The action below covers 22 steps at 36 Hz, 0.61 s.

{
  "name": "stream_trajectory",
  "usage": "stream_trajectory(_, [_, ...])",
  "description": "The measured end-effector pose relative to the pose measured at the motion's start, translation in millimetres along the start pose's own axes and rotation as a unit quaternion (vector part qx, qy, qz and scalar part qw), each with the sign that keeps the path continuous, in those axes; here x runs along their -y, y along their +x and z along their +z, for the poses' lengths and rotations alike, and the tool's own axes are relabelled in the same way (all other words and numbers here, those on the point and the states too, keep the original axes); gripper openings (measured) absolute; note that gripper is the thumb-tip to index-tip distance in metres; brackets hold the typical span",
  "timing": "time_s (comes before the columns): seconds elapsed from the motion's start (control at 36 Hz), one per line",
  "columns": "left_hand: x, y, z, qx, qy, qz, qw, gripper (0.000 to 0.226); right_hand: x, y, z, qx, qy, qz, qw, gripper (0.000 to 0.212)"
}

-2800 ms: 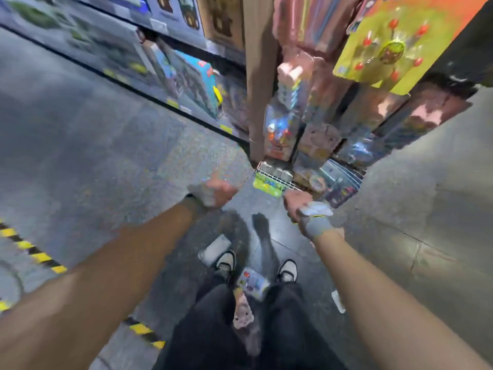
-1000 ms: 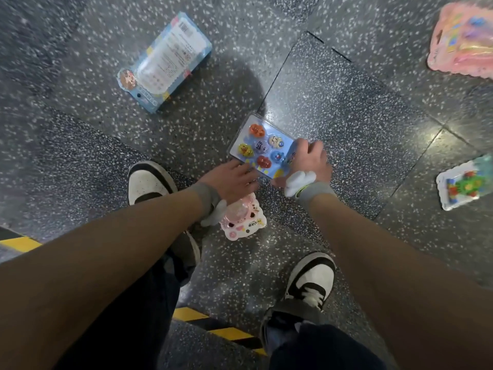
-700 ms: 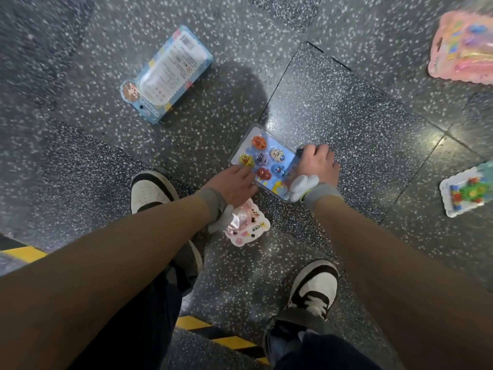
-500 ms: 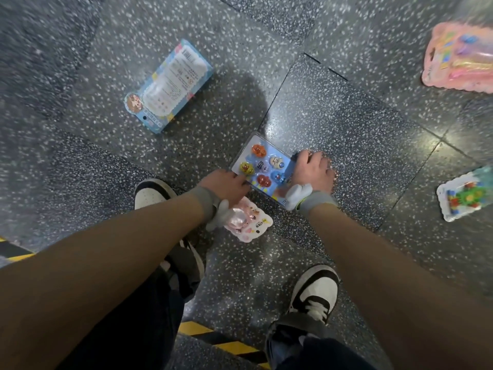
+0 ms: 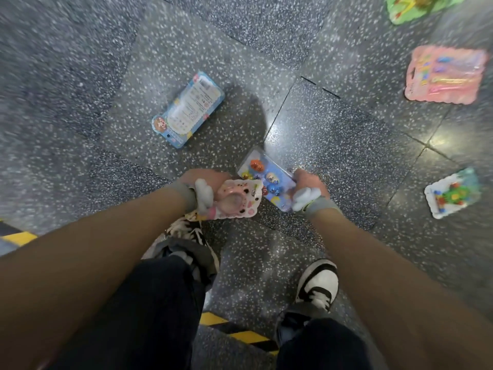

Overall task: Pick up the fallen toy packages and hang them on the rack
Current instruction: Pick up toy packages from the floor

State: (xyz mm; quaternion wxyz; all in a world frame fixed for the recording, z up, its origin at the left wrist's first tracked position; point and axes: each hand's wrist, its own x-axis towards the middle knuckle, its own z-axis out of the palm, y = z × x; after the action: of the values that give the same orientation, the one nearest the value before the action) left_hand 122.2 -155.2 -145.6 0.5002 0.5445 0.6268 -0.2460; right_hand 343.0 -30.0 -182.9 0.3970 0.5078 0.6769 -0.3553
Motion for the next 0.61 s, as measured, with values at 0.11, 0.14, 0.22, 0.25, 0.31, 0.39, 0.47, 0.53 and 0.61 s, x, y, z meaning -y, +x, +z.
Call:
stream_trajectory(0.11, [4,-47,-23,0.022,0.011,-0.001,1.0,0.048,13,-51,-37,0.019,0.037,0.018,0.999,0.033])
stream_trajectory(0.14, [5,-61,-33,0.019,0.007,0.003,1.0,0.05,17,-66,-49,0.023,0.032,0.016,0.999,0.036])
stream_trajectory(0.22, [1,-111,-78,0.019,-0.022,0.001,1.0,0.042,32,-113,-96,0.026,0.009,0.013,1.0,0.046])
stream_trajectory(0.25, [1,-114,-83,0.016,-0.021,0.002,1.0,0.039,35,-116,-100,0.025,0.006,0.012,1.0,0.047])
stream_trajectory(0.31, [0,-148,-114,0.0,0.0,0.003,1.0,0.035,50,-149,-135,0.024,0.001,0.023,0.999,0.045])
stream_trajectory(0.39, [4,-195,-155,-0.031,0.028,0.002,0.999,0.032,74,-198,-186,0.007,0.001,0.025,1.0,0.044])
stream_trajectory(0.47, [9,-240,-207,-0.058,0.023,0.009,0.998,0.037,103,-250,-241,-0.031,-0.001,-0.002,1.0,0.051])
stream_trajectory(0.53, [15,-263,-233,-0.074,0.032,0.016,0.997,0.043,122,-276,-269,-0.041,0.022,-0.014,0.999,0.046])
stream_trajectory(0.61, [27,-283,-264,-0.113,0.053,0.016,0.992,0.039,149,-313,-305,-0.082,0.043,-0.017,0.996,0.033])
